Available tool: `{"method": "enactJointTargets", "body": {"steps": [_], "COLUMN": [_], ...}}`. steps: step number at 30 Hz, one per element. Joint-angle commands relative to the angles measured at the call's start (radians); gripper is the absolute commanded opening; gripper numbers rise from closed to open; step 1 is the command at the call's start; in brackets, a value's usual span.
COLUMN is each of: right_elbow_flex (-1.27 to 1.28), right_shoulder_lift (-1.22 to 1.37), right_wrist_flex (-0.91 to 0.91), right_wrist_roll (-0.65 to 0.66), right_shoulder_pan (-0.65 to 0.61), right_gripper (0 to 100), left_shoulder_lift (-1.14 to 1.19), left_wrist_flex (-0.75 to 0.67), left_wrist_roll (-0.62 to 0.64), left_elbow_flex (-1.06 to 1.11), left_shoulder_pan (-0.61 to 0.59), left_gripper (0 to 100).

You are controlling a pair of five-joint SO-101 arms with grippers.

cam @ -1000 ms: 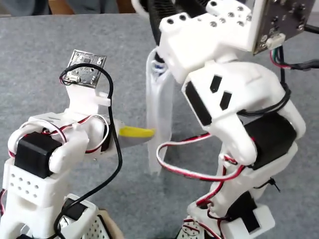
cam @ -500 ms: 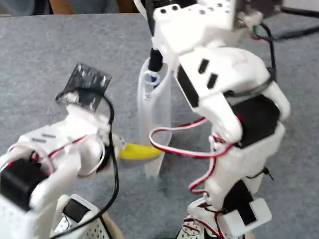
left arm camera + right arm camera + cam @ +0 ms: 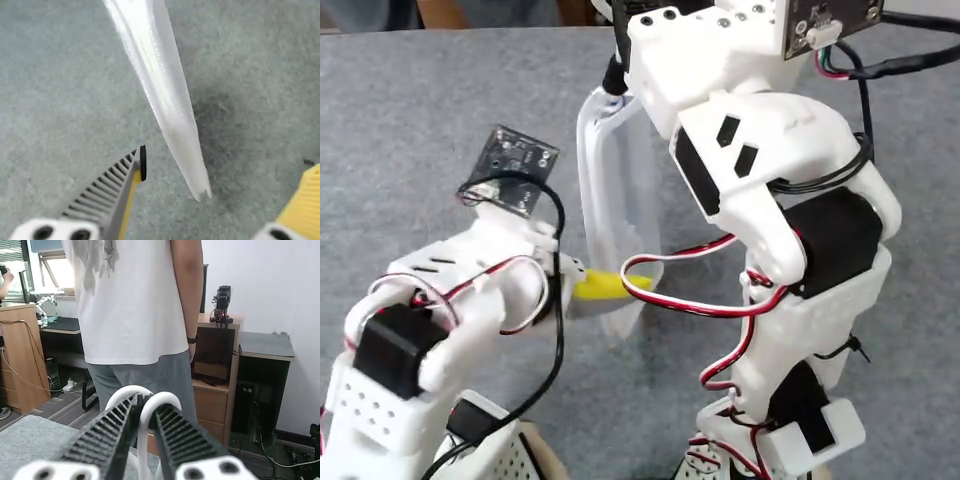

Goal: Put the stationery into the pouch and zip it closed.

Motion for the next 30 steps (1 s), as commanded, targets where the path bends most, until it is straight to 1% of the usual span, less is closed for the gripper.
{"method": "enactJointTargets", "body": {"steps": [1,4,8,19,26,30], "right_elbow_flex": [0.001,-0.008,-0.008,-0.027,-0.035,-0.033], "right_shoulder_lift": [-0.028,-0.028,-0.030,-0.079,-0.085,-0.085], "right_wrist_flex": [-0.018,0.002,0.025,0.043,0.060,0.069], "right_wrist_roll": [-0.005,-0.005,-0.006,-0.006,-0.009,-0.009], "right_shoulder_pan": [0.012,0.011,0.011,0.009,0.005,0.005], "right_gripper": [1.2,1.2,1.2,1.2,1.2,1.2], "left_shoulder_lift": [-0.014,-0.014,-0.005,-0.003,-0.002,0.049], "left_wrist_flex": [-0.034,-0.041,-0.104,-0.249,-0.344,-0.361], "left_wrist_roll": [-0.054,-0.061,-0.061,-0.061,-0.054,-0.051], "left_elbow_flex": [-0.002,-0.002,0.007,0.042,0.101,0.097], "left_shoulder_pan": [-0.024,-0.025,-0.028,-0.130,-0.124,-0.113], "left_gripper": [46,46,46,46,46,46]}}
